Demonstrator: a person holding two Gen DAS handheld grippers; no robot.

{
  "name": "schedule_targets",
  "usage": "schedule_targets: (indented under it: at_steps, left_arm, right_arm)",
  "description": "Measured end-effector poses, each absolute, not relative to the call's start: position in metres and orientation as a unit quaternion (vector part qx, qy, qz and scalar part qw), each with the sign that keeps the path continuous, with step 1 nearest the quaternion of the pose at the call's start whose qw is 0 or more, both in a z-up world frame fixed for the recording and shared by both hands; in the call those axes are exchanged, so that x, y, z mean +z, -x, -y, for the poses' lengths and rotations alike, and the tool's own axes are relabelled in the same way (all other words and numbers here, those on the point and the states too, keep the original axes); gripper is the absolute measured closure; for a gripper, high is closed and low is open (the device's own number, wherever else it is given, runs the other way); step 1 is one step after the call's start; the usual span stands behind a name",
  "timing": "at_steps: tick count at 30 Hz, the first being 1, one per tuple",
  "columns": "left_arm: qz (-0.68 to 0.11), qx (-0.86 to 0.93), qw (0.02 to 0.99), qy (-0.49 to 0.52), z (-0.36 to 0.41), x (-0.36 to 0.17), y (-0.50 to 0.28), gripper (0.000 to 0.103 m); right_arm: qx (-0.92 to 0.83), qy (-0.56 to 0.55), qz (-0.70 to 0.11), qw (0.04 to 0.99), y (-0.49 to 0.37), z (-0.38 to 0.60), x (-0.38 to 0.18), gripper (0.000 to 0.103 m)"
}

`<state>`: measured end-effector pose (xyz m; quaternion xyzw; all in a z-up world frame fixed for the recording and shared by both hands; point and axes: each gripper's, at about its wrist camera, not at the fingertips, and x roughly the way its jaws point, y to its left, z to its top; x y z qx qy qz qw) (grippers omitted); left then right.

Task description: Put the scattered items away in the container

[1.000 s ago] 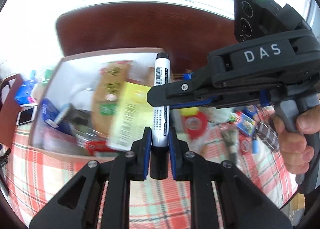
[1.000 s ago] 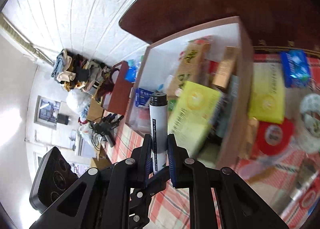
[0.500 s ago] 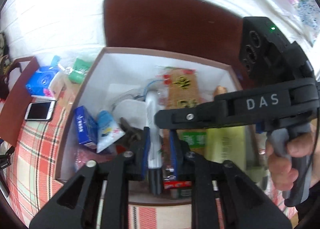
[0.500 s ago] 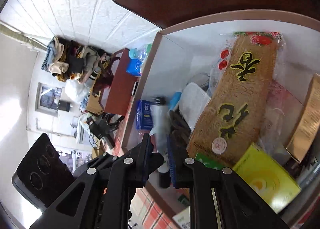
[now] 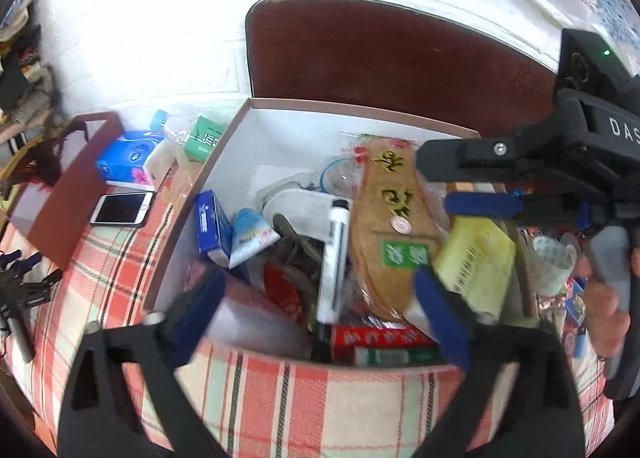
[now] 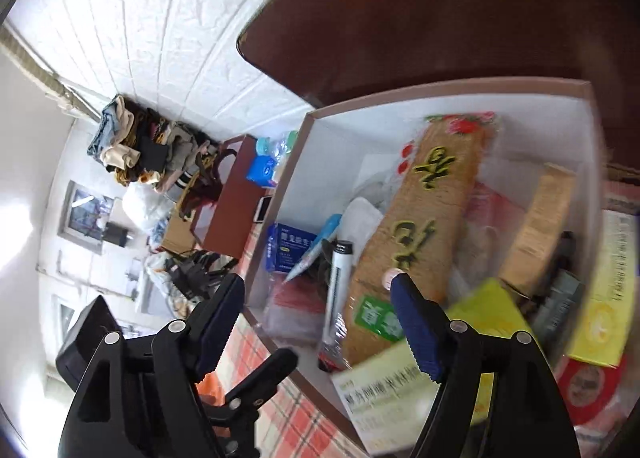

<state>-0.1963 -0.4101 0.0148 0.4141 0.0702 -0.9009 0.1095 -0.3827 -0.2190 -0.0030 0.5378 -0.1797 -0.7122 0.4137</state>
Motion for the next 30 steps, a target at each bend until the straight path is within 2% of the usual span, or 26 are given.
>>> schedule_targets:
  at_steps: [1,2,3,8,13,20,30]
  left_arm:
    - [-0.064,-0.902,0.109,-0.413,0.403,0.016,0.192,0.0]
    - [-0.05,-0.903,0.11,-0.413,0.393,0.019,0.188,0.0]
    - [-0.04,-0.903,0.112,-0.413,0.387,0.02,0.185,0.0]
    - [-0.013,-0.909,0.109,-0.403,0.354,0.028,0.165,0.0]
    - [0.02,-0.912,0.119,-0.393,0.327,0.035,0.15,0.0]
    - [0.017,-0.91,0.134,-0.392,0.319,0.035,0.127,0.0]
    - [0.001,-0.906,0.152,-0.395,0.326,0.026,0.113,0.0]
  right_arm:
    - [-0.725,-0.53,0.169,0.406,0.378,0.212,0.001,0.009]
    - [-0.739,-0.522,0.153,0.397,0.373,0.204,0.006,0.002]
    - [-0.751,-0.516,0.136,0.389,0.368,0.198,0.01,0.0]
    - [-0.792,-0.49,0.062,0.359,0.339,0.168,0.024,0.0]
    - [-0.808,-0.485,0.043,0.332,0.325,0.147,0.028,0.0]
    - [-0.844,-0.447,-0.059,0.291,0.303,0.151,0.041,0.0]
    - [-0.836,-0.449,-0.062,0.308,0.291,0.161,0.038,0.0]
